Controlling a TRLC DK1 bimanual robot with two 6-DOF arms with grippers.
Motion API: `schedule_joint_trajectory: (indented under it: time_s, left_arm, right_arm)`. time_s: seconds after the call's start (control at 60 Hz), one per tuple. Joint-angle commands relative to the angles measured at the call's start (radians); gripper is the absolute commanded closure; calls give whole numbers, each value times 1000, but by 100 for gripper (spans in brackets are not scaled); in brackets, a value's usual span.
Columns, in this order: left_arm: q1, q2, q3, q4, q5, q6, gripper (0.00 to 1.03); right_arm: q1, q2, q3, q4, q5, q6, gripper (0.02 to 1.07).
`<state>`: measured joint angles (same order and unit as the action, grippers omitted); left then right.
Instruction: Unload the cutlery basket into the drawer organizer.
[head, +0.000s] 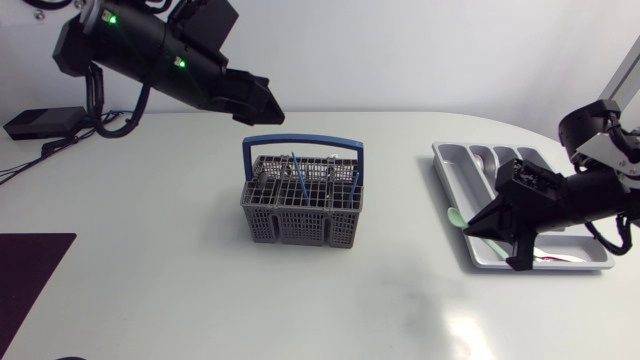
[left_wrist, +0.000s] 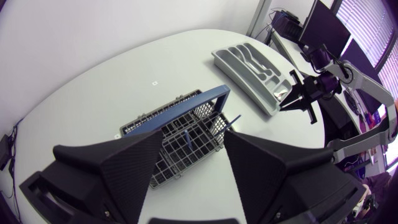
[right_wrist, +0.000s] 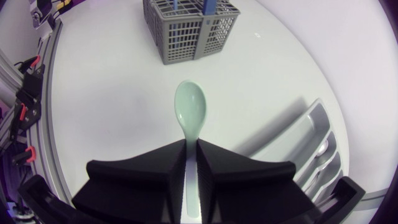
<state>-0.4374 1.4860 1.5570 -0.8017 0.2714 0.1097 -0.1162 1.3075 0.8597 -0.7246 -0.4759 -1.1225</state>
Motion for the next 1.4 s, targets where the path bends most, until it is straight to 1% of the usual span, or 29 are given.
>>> schedule_joint_trajectory:
  time_s: [0.0, 0.1, 0.267, 0.35, 0.583, 0.65, 0.833, 1.033, 1.167, 1.317, 1.383]
  left_arm:
    - [19, -49, -64, 19, -11, 27, 35]
    - [22, -73, -103, 29, -26, 38, 35]
    - [23, -112, -152, 47, -54, 50, 35]
    - [37, -128, -175, 55, -54, 51, 35]
    - [45, -139, -201, 68, -72, 51, 35]
    - [43, -141, -207, 79, -75, 47, 35]
    - [26, -133, -206, 93, -93, 31, 35]
    - [0, -110, -196, 102, -113, 22, 35]
    - [-27, -99, -189, 108, -135, 15, 35]
    - [-32, -93, -184, 108, -135, 12, 35]
    - [-34, -95, -190, 108, -135, 12, 34]
  right_arm:
    - [-80, 68, 70, -56, -10, -158, 97]
    - [-163, 124, 124, -93, -7, -258, 97]
    - [-293, 239, 262, -187, 2, -410, 97]
    - [-350, 311, 326, -226, 36, -511, 97]
    - [-438, 423, 400, -234, 138, -686, 99]
    - [-461, 455, 430, -256, 160, -731, 100]
    - [-508, 513, 469, -266, 218, -835, 101]
    - [-513, 553, 467, -249, 270, -876, 101]
    - [-496, 549, 406, -176, 286, -892, 101]
    - [-476, 535, 325, -79, 324, -898, 101]
    - [-470, 532, 295, -39, 326, -899, 101]
